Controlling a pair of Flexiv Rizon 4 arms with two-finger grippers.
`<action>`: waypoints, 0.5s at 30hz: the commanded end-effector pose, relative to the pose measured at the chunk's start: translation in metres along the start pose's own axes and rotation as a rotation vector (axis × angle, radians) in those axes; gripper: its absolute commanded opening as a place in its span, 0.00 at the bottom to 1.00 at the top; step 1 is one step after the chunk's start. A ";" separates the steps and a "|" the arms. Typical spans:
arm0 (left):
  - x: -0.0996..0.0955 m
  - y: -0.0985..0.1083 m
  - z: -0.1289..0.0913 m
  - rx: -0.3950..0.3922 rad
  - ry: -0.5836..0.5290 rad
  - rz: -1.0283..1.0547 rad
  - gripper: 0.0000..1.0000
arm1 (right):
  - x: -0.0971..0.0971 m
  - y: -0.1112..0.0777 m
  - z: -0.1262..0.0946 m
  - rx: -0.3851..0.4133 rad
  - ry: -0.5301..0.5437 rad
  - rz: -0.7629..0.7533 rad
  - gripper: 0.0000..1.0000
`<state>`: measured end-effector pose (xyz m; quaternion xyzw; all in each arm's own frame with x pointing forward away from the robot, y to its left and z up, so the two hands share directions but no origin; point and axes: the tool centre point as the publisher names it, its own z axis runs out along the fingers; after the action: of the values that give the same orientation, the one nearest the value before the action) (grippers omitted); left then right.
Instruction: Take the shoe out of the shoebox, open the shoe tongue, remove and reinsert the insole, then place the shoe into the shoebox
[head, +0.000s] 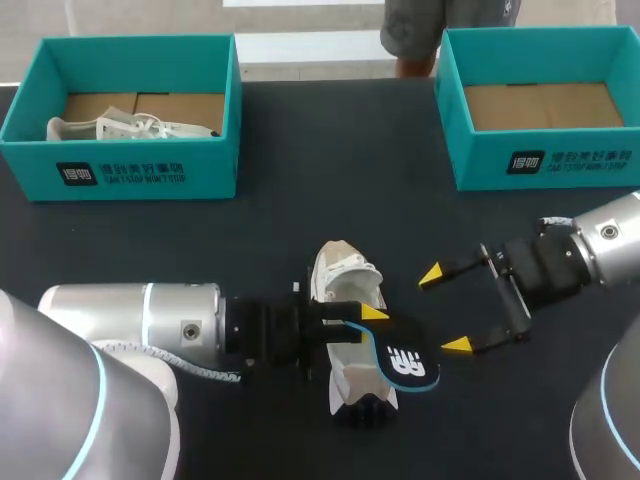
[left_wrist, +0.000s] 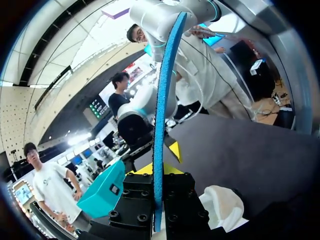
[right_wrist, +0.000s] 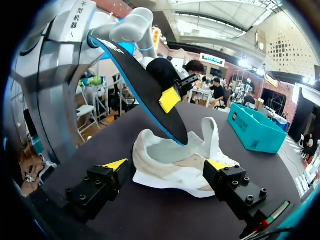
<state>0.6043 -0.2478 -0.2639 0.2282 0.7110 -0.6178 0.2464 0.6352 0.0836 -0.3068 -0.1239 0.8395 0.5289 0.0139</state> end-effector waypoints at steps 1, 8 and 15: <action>0.002 -0.001 0.000 -0.001 -0.004 0.001 0.00 | 0.010 0.006 -0.002 0.039 -0.024 -0.001 1.00; 0.002 -0.001 0.000 -0.001 -0.004 0.001 0.00 | 0.010 0.006 -0.002 0.039 -0.024 -0.001 1.00; 0.002 -0.001 0.000 -0.001 -0.004 0.001 0.00 | 0.012 0.014 0.025 0.122 -0.041 -0.024 1.00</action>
<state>0.6042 -0.2476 -0.2637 0.2282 0.7111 -0.6178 0.2462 0.6213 0.0934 -0.3036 -0.1240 0.8568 0.4991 0.0369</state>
